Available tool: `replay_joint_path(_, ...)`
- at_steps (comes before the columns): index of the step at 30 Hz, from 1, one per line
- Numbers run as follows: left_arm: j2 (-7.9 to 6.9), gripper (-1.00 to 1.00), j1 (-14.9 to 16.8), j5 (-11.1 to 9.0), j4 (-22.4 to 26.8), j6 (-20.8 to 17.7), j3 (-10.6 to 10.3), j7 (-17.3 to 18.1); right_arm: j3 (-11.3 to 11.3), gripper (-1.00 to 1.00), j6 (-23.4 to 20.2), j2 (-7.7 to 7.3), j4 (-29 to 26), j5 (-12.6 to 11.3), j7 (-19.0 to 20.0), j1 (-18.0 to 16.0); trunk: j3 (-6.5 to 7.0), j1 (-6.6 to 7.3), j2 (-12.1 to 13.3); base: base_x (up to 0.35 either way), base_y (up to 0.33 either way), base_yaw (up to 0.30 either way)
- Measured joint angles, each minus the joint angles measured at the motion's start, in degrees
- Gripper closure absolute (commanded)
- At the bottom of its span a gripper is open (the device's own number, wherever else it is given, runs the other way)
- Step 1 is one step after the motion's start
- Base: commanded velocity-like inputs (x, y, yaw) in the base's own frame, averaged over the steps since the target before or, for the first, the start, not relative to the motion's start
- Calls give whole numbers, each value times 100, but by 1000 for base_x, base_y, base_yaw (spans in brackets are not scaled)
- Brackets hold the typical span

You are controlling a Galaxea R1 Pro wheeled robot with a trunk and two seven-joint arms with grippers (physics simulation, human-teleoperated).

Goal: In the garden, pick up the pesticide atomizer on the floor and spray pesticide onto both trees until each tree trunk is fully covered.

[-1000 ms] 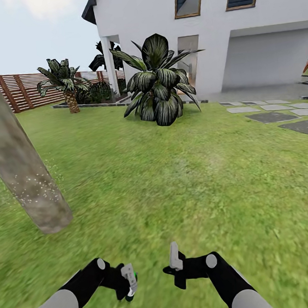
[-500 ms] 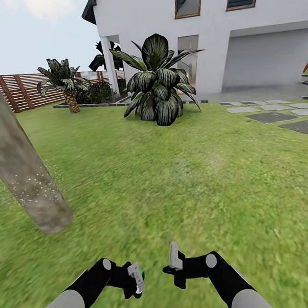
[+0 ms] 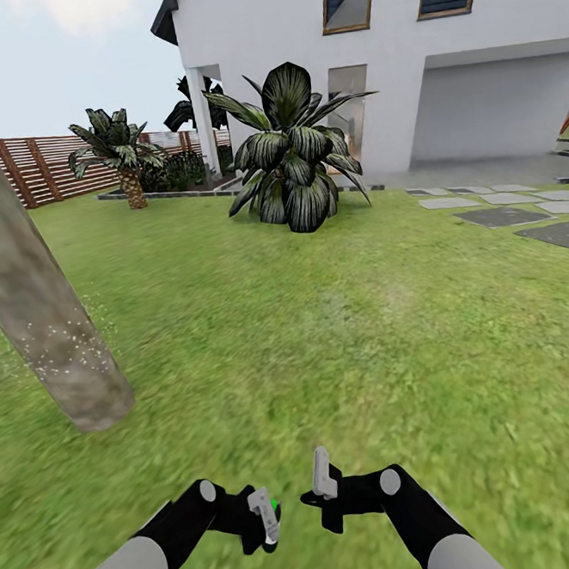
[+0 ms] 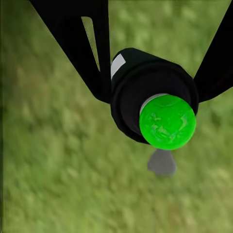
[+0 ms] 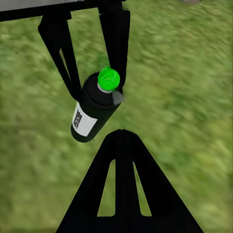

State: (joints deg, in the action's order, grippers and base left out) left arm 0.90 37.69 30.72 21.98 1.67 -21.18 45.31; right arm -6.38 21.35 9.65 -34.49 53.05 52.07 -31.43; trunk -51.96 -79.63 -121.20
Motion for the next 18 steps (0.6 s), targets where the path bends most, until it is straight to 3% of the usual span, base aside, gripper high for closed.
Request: replay_joint_path(18, 171, 100, 0, -17, -8, 55, 7, 21, 0, 100, 1, 0, 0, -5, -1, 0, 0, 0, 0, 0, 0, 0)
